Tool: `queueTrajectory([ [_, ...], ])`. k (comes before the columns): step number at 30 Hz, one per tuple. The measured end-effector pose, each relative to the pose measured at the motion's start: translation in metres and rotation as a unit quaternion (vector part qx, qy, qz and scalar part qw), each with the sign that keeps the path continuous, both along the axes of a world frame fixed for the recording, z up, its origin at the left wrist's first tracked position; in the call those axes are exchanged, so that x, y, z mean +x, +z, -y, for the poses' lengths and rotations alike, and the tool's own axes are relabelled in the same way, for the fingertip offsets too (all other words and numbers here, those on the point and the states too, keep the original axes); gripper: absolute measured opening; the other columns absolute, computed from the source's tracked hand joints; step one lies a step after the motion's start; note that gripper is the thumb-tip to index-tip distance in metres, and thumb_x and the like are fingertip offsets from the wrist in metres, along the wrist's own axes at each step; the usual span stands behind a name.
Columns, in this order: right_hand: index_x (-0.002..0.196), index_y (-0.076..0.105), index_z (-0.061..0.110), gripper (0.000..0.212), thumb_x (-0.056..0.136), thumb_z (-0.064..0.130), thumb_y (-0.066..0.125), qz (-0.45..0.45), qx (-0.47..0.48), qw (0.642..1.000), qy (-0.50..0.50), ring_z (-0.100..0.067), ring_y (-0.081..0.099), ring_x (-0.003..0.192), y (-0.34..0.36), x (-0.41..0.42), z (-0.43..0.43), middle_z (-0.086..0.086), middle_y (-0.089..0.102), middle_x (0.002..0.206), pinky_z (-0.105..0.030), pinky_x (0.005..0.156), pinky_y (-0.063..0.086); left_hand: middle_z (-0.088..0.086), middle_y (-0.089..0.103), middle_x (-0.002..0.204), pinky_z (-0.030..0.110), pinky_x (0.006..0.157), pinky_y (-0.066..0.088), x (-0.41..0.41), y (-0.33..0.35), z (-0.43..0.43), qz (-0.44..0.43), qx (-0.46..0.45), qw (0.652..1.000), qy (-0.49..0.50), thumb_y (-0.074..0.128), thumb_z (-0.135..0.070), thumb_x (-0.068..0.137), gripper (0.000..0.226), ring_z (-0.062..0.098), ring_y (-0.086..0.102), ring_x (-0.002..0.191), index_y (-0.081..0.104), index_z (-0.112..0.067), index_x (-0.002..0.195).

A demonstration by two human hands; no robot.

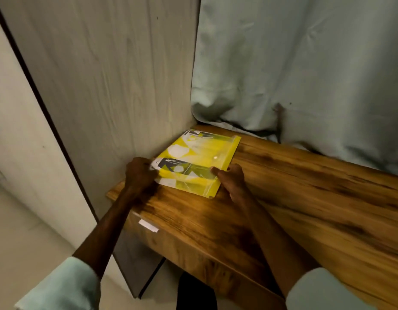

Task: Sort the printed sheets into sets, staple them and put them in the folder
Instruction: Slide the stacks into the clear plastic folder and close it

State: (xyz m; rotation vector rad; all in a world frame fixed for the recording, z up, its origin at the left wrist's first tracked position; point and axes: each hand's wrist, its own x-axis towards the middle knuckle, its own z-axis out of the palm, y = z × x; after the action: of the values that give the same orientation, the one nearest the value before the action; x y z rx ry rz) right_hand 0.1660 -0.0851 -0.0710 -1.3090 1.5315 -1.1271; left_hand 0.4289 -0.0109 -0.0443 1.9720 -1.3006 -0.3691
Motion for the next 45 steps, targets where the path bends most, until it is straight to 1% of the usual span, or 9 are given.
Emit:
queueTrajectory([
  [4, 0.065, 0.065, 0.007, 0.036, 0.088, 0.033, 0.074, -0.072, -0.022, 0.997, -0.027, -0.012, 0.062, 0.041, 0.011, -0.001, -0.009, -0.006, 0.065, 0.055, -0.021, 0.050, 0.054, 0.023, 0.073, 0.094, 0.039, 0.078, 0.051, 0.003, -0.006, 0.002, 0.038, -0.027, 0.999, 0.020, 0.074, -0.028, 0.073, 0.038, 0.040, 0.070, 0.092, 0.077, -0.001, 0.100],
  [7, 0.047, 0.056, 0.013, 0.046, 0.089, 0.026, 0.069, -0.125, -0.058, 0.990, -0.039, -0.022, 0.065, 0.044, 0.008, -0.001, -0.017, -0.009, 0.063, 0.046, -0.035, 0.066, 0.060, 0.023, 0.073, 0.089, 0.041, 0.076, 0.052, 0.001, -0.005, -0.002, 0.054, -0.031, 0.997, 0.039, 0.071, -0.016, 0.080, 0.018, 0.043, 0.069, 0.090, 0.076, -0.003, 0.090],
  [11, 0.070, 0.057, 0.015, 0.031, 0.076, 0.034, 0.080, -0.147, -0.060, 0.987, -0.028, -0.027, 0.070, 0.058, -0.005, 0.002, -0.024, -0.010, 0.069, 0.059, -0.037, 0.066, 0.060, 0.019, 0.073, 0.104, 0.046, 0.087, 0.055, -0.003, -0.001, -0.008, 0.096, 0.008, 0.993, 0.062, 0.065, -0.014, 0.084, 0.020, 0.043, 0.068, 0.101, 0.075, -0.011, 0.101],
  [16, 0.087, 0.064, 0.012, 0.067, 0.054, 0.070, 0.065, -0.198, -0.053, 0.979, -0.016, -0.028, 0.072, 0.071, -0.037, -0.004, -0.001, -0.010, 0.073, 0.077, -0.038, 0.067, 0.061, 0.022, 0.069, 0.111, 0.046, 0.091, 0.051, -0.012, -0.002, -0.020, 0.169, 0.057, 0.982, 0.064, 0.064, -0.011, 0.085, 0.025, 0.047, 0.061, 0.109, 0.070, -0.009, 0.109],
  [21, 0.118, 0.055, 0.002, 0.064, 0.076, 0.041, 0.083, -0.237, -0.048, 0.970, 0.007, -0.031, 0.067, 0.104, 0.008, 0.002, -0.043, -0.017, 0.072, 0.103, -0.038, 0.082, 0.055, 0.028, 0.061, 0.122, 0.046, 0.094, 0.047, -0.025, -0.003, -0.031, 0.210, 0.073, 0.974, 0.049, 0.054, -0.009, 0.094, 0.029, 0.047, 0.053, 0.119, 0.058, -0.001, 0.122],
  [28, 0.117, 0.051, 0.013, 0.071, 0.067, 0.059, 0.074, -0.213, -0.039, 0.976, 0.008, -0.033, 0.072, 0.083, 0.014, -0.021, -0.053, -0.012, 0.072, 0.101, -0.047, 0.072, 0.061, 0.023, 0.062, 0.124, 0.047, 0.092, 0.049, -0.092, 0.007, -0.050, 0.241, 0.077, 0.967, -0.038, 0.052, -0.011, 0.097, 0.023, 0.043, 0.055, 0.121, 0.061, -0.003, 0.117],
  [36, 0.094, 0.064, 0.025, 0.047, 0.059, 0.057, 0.066, -0.210, -0.036, 0.976, -0.036, -0.028, 0.072, 0.074, 0.014, -0.184, -0.089, -0.002, 0.074, 0.084, -0.046, 0.071, 0.063, 0.021, 0.058, 0.129, 0.049, 0.100, 0.043, -0.221, 0.030, -0.056, 0.287, 0.041, 0.946, -0.145, 0.050, -0.021, 0.100, 0.027, 0.042, 0.049, 0.127, 0.055, -0.006, 0.123],
  [41, 0.083, 0.072, 0.018, 0.009, 0.083, 0.026, 0.076, -0.234, -0.033, 0.968, -0.084, -0.015, 0.070, 0.056, 0.028, -0.298, -0.144, 0.001, 0.073, 0.066, -0.043, 0.070, 0.063, 0.023, 0.051, 0.145, 0.078, 0.112, 0.009, -0.303, 0.046, -0.045, 0.394, 0.132, 0.903, -0.113, 0.047, -0.029, 0.101, 0.039, 0.053, 0.026, 0.144, 0.054, -0.017, 0.138],
  [45, 0.073, 0.072, 0.022, 0.013, 0.086, 0.024, 0.072, -0.269, -0.048, 0.953, -0.130, -0.013, 0.070, 0.064, 0.022, -0.372, -0.176, 0.006, 0.072, 0.067, -0.040, 0.074, 0.062, 0.018, 0.054, 0.142, 0.059, 0.113, 0.032, -0.371, 0.042, -0.046, 0.386, 0.102, 0.893, -0.208, 0.049, -0.032, 0.101, 0.038, 0.046, 0.040, 0.137, 0.054, -0.015, 0.135],
])
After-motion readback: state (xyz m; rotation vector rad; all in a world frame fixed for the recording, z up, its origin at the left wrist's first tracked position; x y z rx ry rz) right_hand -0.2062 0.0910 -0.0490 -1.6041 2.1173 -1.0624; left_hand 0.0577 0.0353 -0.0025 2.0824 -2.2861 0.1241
